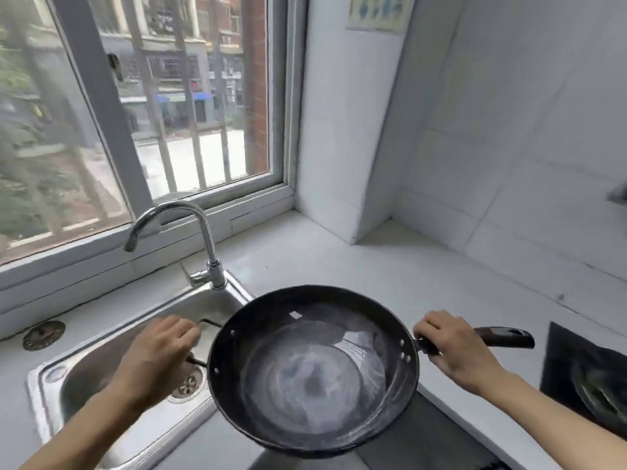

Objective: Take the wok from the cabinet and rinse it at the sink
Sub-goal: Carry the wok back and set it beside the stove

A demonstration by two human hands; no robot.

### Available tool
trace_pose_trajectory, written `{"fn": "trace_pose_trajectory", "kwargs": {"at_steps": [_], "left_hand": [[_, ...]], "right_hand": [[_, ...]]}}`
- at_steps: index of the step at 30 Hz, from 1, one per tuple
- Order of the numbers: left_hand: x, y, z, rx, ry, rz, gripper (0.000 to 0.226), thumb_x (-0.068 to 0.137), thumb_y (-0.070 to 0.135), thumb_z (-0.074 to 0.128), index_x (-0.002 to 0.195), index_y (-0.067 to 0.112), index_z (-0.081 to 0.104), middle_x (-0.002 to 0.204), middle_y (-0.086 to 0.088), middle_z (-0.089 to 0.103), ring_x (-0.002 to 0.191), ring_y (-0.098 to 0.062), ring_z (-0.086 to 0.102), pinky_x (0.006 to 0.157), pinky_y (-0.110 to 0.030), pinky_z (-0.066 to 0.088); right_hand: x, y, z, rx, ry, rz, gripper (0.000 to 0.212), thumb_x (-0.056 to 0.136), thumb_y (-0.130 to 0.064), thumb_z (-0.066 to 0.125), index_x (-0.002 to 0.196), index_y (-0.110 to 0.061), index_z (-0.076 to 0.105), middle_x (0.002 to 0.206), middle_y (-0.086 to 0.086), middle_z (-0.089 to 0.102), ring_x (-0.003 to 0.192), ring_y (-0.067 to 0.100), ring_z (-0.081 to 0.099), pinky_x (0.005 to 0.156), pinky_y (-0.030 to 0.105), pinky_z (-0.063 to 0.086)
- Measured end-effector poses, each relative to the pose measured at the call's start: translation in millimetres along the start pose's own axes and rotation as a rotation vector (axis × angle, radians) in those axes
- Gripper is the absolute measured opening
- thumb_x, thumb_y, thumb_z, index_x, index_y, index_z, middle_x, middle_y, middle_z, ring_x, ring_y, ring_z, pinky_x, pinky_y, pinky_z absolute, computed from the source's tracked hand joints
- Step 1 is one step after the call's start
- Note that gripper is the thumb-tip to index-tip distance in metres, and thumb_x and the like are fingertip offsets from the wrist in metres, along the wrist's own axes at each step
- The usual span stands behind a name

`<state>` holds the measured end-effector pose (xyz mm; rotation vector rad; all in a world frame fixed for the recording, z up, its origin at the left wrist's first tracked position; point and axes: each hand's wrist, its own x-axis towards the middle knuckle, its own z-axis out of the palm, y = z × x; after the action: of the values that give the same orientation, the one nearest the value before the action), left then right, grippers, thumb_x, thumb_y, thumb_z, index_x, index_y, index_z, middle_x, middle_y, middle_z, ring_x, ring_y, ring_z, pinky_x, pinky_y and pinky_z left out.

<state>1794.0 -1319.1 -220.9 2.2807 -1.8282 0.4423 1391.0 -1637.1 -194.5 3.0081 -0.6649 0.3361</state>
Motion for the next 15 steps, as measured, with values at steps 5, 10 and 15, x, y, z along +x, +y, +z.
{"fn": "trace_pose_trajectory", "kwargs": {"at_steps": [5, 10, 15], "left_hand": [[87, 71, 13, -0.077, 0.056, 0.18, 0.018, 0.053, 0.013, 0.062, 0.071, 0.016, 0.057, 0.084, 0.002, 0.065, 0.078, -0.026, 0.059, 0.066, -0.038, 0.051], [162, 163, 16, -0.09, 0.076, 0.32, 0.015, 0.057, 0.014, 0.06, 0.071, 0.018, 0.055, 0.089, -0.001, 0.068, 0.08, -0.03, 0.063, 0.064, -0.04, 0.05], [213, 240, 23, -0.087, 0.073, 0.392, 0.012, 0.057, 0.015, 0.054, 0.069, 0.017, 0.055, 0.087, 0.0, 0.067, 0.08, -0.029, 0.063, 0.063, -0.039, 0.05]], "right_hand": [[-79, 63, -19, -0.022, 0.044, 0.229, 0.052, 0.052, -0.002, 0.079, 0.085, -0.029, 0.049, 0.084, -0.013, 0.047, 0.078, 0.016, 0.049, 0.061, 0.034, 0.043], [-152, 134, -36, -0.021, 0.05, 0.373, 0.052, 0.051, -0.005, 0.078, 0.089, -0.029, 0.052, 0.088, -0.011, 0.051, 0.081, 0.017, 0.051, 0.063, 0.033, 0.041], [-199, 196, -44, -0.015, 0.069, 0.463, 0.05, 0.055, -0.007, 0.079, 0.091, -0.029, 0.053, 0.092, -0.011, 0.053, 0.086, 0.015, 0.05, 0.067, 0.031, 0.035]]}}
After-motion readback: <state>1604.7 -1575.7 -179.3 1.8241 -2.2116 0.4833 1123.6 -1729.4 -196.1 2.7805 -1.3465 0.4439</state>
